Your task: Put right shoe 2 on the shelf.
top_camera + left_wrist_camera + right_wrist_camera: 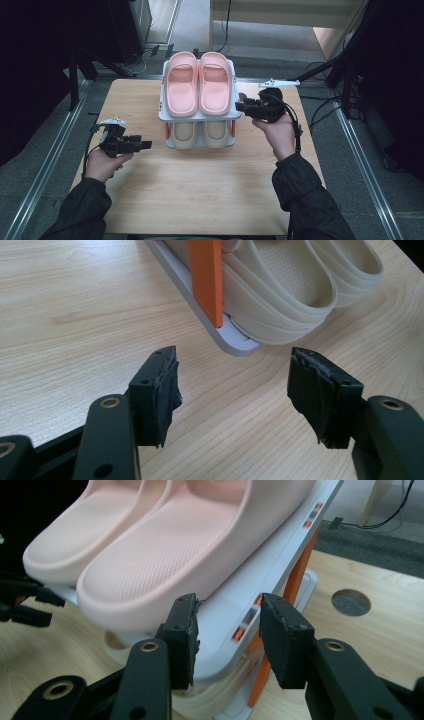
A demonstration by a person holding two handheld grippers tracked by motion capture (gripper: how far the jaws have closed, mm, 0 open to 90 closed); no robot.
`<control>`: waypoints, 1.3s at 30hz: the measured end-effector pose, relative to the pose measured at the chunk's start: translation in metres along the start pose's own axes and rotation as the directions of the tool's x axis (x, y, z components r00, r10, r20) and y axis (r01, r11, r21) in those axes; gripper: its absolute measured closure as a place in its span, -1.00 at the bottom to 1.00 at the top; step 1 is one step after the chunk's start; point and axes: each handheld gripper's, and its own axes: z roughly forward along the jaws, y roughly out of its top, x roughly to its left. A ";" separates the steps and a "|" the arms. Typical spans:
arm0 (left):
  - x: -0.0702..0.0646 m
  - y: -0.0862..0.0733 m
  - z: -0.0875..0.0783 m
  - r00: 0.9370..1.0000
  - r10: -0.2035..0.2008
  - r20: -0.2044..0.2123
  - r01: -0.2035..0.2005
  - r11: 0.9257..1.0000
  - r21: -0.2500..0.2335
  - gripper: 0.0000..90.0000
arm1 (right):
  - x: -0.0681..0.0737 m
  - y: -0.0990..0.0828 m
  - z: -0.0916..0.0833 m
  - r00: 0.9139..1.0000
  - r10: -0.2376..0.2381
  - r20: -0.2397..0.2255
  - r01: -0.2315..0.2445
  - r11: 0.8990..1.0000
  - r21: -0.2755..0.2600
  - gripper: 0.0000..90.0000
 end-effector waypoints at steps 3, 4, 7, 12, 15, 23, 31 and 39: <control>-0.001 0.000 0.001 1.000 0.002 -0.001 -0.002 1.000 0.008 -0.17 | 0.001 -0.013 -0.001 1.000 -0.004 -0.017 0.004 1.000 -0.006 0.30; -0.001 0.000 0.001 1.000 0.004 -0.003 -0.004 1.000 0.007 -0.17 | 0.001 -0.018 -0.001 1.000 -0.002 -0.026 0.002 1.000 -0.011 0.27; -0.001 0.000 0.001 1.000 0.009 -0.001 -0.009 1.000 0.014 -0.17 | 0.001 -0.028 -0.001 0.999 0.011 -0.048 -0.012 1.000 -0.024 0.28; -0.001 0.000 0.000 1.000 0.002 0.000 -0.002 1.000 0.009 -0.17 | 0.004 -0.048 0.000 0.999 -0.003 -0.051 0.003 1.000 0.000 0.25; -0.001 0.000 0.001 1.000 0.008 -0.001 -0.008 1.000 0.011 -0.17 | 0.005 -0.060 0.001 0.998 -0.004 -0.060 0.004 1.000 0.013 0.23; -0.004 0.000 0.004 1.000 0.015 0.000 -0.015 1.000 0.015 -0.18 | 0.007 -0.086 0.006 0.996 -0.001 -0.085 0.005 0.999 0.040 0.18; -0.012 0.000 0.009 0.999 0.029 0.019 -0.030 0.999 0.023 -0.18 | 0.013 -0.109 0.012 0.995 -0.013 -0.103 0.018 0.999 0.043 0.10; -0.025 0.000 0.019 0.997 0.064 0.046 -0.066 0.997 0.044 -0.22 | 0.024 -0.126 0.018 0.990 -0.059 -0.130 0.070 0.994 0.085 -0.09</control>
